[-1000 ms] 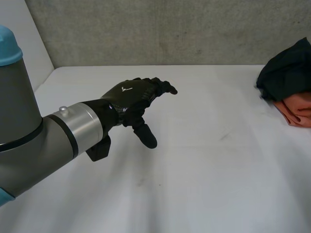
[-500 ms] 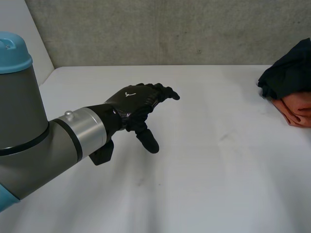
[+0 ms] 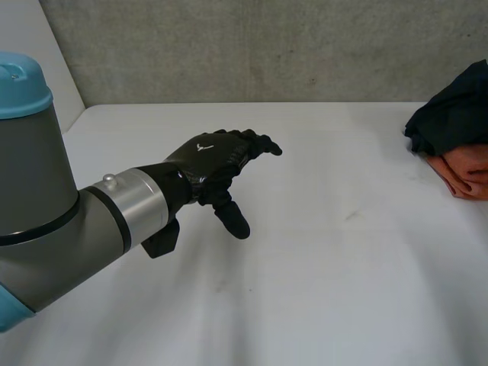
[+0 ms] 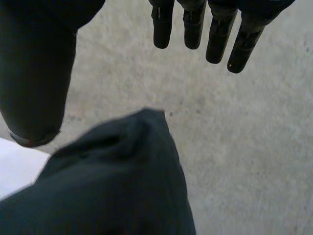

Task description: Fold the laundry.

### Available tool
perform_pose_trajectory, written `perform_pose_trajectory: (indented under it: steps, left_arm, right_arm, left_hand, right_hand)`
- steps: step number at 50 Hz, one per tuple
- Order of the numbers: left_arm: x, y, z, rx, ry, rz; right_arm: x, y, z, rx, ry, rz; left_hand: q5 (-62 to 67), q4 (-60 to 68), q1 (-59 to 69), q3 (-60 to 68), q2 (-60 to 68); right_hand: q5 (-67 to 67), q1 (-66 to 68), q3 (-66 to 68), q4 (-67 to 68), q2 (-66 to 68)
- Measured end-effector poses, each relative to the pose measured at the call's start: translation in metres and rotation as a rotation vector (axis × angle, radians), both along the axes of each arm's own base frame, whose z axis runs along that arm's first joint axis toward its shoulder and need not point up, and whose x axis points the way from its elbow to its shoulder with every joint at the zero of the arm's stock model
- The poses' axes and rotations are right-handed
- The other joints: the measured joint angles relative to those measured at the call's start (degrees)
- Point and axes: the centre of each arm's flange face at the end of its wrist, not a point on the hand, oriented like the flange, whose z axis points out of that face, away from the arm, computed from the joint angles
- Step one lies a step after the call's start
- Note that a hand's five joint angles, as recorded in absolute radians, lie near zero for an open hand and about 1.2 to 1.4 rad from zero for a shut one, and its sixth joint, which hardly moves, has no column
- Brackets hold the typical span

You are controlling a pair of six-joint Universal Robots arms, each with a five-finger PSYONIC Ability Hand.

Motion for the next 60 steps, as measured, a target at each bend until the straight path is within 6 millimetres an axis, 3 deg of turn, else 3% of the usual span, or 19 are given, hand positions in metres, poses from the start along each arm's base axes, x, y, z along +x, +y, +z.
perform_pose_trajectory:
  steps: [5,19,24,25,29,40,46,52,57,60]
  left_arm:
    - [-0.001,-0.001,-0.003,0.002,-0.003,-0.001]
    - [-0.002,-0.005,-0.006,-0.001,-0.004,0.005]
    - [-0.002,-0.007,-0.006,-0.005,-0.004,0.014]
    - [-0.002,-0.007,-0.006,-0.007,-0.004,0.018]
    - [-0.001,-0.008,-0.006,-0.01,-0.002,0.022]
    - [0.0,-0.011,-0.005,-0.015,0.0,0.029]
    - [0.0,-0.011,-0.006,-0.014,0.0,0.031]
    - [0.0,-0.012,-0.006,-0.012,0.0,0.032]
    - [0.0,-0.012,-0.006,-0.012,0.0,0.033]
    - [0.0,-0.012,-0.006,-0.013,0.0,0.033]
  right_arm:
    - [-0.004,-0.031,-0.038,0.021,-0.017,-0.055]
    - [-0.006,-0.045,-0.088,0.028,-0.123,-0.034]
    - [-0.006,-0.046,-0.091,0.026,-0.128,-0.029]
    - [-0.006,-0.047,-0.091,0.02,-0.129,-0.028]
    - [-0.006,-0.047,-0.091,0.013,-0.129,-0.025]
    - [-0.004,-0.048,-0.101,0.022,-0.127,0.002]
    - [-0.002,-0.049,-0.099,0.015,-0.126,0.007]
    - [0.018,-0.045,-0.045,-0.087,-0.109,0.051]
    - [0.048,-0.025,0.045,-0.242,-0.086,0.133]
    - [0.058,-0.013,0.078,-0.298,-0.08,0.165]
  left_hand:
    - [0.0,0.0,0.0,0.0,0.0]
    - [0.0,0.0,0.0,0.0,0.0]
    - [0.0,0.0,0.0,0.0,0.0]
    - [0.0,0.0,0.0,0.0,0.0]
    - [0.0,0.0,0.0,0.0,0.0]
    - [0.0,0.0,0.0,0.0,0.0]
    - [0.0,0.0,0.0,0.0,0.0]
    - [0.0,0.0,0.0,0.0,0.0]
    - [0.0,0.0,0.0,0.0,0.0]
    - [0.0,0.0,0.0,0.0,0.0]
  right_hand:
    - [0.0,0.0,0.0,0.0,0.0]
    - [0.0,0.0,0.0,0.0,0.0]
    - [0.72,0.6,1.36,0.59,1.12]
    - [8.96,8.57,11.22,9.72,10.46]
    - [14.97,14.16,17.65,16.27,17.12]
    - [51.3,44.17,54.11,53.03,52.62]
    - [53.12,44.95,55.52,54.55,53.45]
    - [53.32,45.74,55.52,54.6,54.73]
    - [53.38,45.74,55.52,54.62,54.73]
    - [53.3,45.74,55.52,54.62,54.73]
